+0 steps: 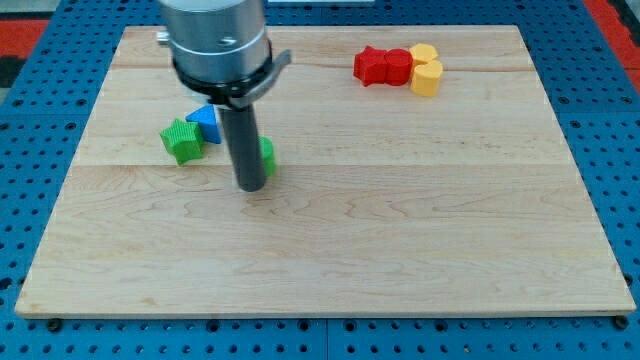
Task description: Push the green circle into the blue triangle and green star
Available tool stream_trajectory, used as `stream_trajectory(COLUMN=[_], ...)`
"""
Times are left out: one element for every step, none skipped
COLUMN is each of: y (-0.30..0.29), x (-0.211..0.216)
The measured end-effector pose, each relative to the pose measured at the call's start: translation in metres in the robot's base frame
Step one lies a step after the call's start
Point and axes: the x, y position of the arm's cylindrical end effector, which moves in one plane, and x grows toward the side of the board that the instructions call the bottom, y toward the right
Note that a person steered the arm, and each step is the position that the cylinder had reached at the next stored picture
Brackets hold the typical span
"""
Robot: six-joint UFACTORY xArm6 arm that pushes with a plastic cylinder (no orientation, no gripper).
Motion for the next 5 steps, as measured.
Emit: stream_trajectory(y=[0.033,0.043,0.033,0.031,-0.006], x=[0.000,0.000,-0.002,-0.018,-0.033])
